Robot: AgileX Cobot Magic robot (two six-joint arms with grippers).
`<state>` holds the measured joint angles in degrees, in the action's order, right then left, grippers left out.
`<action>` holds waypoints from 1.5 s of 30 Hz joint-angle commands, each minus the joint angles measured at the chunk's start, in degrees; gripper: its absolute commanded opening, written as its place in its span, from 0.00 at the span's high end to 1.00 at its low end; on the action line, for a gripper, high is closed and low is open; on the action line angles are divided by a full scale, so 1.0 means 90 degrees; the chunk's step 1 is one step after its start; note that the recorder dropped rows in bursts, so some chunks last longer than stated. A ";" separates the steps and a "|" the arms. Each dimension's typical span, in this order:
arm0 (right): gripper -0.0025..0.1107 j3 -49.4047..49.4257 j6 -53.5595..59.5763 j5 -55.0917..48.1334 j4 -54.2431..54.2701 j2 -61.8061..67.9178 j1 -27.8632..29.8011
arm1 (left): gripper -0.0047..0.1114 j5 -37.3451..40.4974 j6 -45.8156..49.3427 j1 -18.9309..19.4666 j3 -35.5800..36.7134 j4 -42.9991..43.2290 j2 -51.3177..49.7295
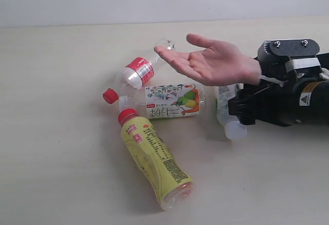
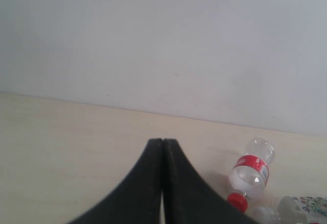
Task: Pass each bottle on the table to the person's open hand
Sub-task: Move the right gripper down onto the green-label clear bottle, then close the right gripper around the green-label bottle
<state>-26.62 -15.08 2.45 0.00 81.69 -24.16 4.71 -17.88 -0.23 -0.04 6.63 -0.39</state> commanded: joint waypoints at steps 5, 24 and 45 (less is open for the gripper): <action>0.31 -0.0137 0.0004 0.0785 0.0000 0.0794 -0.0022 | 0.96 0.0010 0.0027 0.0025 0.0004 0.0034 0.0043; 0.32 -0.0856 0.0017 0.1083 0.0514 0.2073 -0.0022 | 0.96 0.0010 0.0027 0.0025 0.0004 0.0034 0.0043; 0.98 -0.0813 0.0017 -0.0233 0.0747 0.1619 -0.0022 | 0.96 0.0010 0.0027 0.0025 0.0004 0.0034 0.0043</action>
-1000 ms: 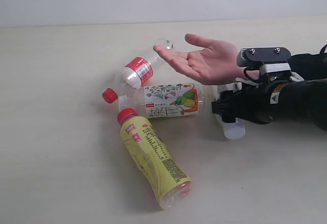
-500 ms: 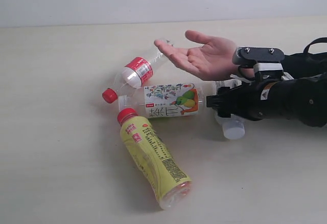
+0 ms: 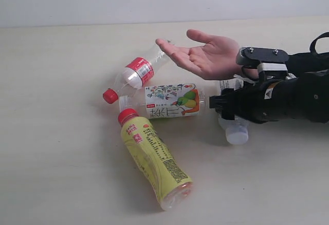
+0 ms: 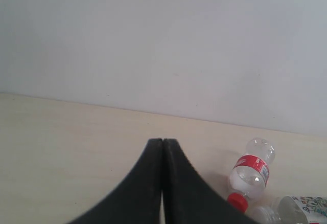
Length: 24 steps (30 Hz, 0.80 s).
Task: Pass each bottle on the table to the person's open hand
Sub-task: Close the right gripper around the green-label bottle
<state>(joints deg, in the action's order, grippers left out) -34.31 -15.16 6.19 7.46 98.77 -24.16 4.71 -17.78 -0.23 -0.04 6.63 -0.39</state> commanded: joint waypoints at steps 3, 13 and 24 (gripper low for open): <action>0.98 0.0042 0.0073 -0.1069 -0.0094 -0.0633 -0.0022 | 0.96 0.0010 0.0015 0.0025 0.0004 0.0034 0.0043; 0.98 0.0078 0.0355 -0.2946 -0.0094 -0.1995 -0.0022 | 0.96 0.0010 0.0015 0.0025 0.0004 0.0034 0.0043; 0.98 0.0311 0.0392 -0.2968 -0.0071 -0.2113 -0.0022 | 0.96 0.0010 0.0015 0.0025 0.0004 0.0034 0.0043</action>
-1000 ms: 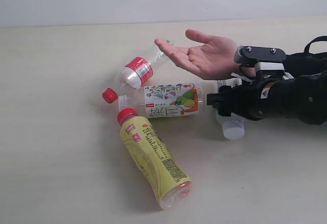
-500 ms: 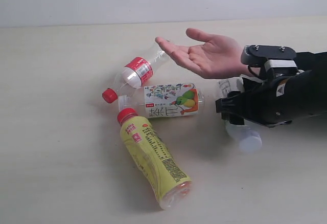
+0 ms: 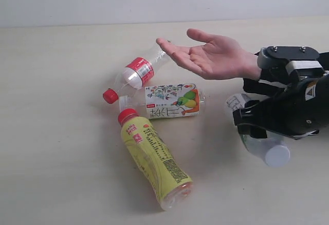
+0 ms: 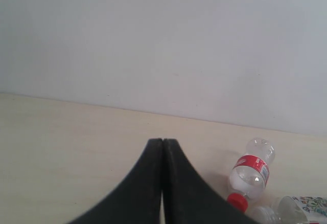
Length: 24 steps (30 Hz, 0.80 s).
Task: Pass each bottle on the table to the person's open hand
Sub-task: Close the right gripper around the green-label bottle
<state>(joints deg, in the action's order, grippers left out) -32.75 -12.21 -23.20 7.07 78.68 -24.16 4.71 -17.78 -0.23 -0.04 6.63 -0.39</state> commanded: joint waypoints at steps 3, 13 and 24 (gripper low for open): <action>0.98 0.0195 0.0064 0.0476 -0.0028 0.0228 -0.0022 | 0.96 0.0010 0.0015 0.0025 0.0004 0.0034 0.0043; 0.98 0.0300 0.0074 0.0730 -0.0028 0.0253 -0.0022 | 0.96 0.0010 0.0015 0.0025 0.0004 0.0034 0.0043; 0.98 0.0544 0.0074 0.0966 -0.0028 0.0253 -0.0022 | 0.96 0.0010 0.0015 0.0025 0.0004 0.0034 0.0043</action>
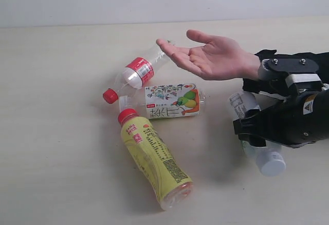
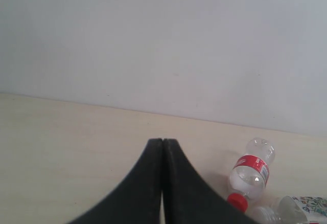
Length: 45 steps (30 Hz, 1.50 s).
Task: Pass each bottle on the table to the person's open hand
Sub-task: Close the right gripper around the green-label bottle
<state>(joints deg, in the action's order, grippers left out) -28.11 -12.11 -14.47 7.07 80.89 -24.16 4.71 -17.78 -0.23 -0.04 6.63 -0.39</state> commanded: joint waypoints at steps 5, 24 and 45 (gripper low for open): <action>0.98 0.0117 0.0062 -0.0061 -0.0028 0.0067 -0.0022 | 0.96 0.0010 0.0015 0.0025 0.0004 0.0034 0.0043; 0.52 0.0224 0.0044 0.0787 -0.0028 0.0895 -0.0022 | 0.96 0.0010 0.0028 0.0025 0.0004 0.0034 0.0043; 0.39 0.0224 0.0044 0.0862 -0.0015 0.0895 -0.0022 | 0.96 0.0010 0.0028 0.0025 0.0004 0.0034 0.0043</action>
<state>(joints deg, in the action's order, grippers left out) -26.15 -12.11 -7.39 7.18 88.83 -24.16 4.71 -17.57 -0.23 -0.04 6.63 -0.39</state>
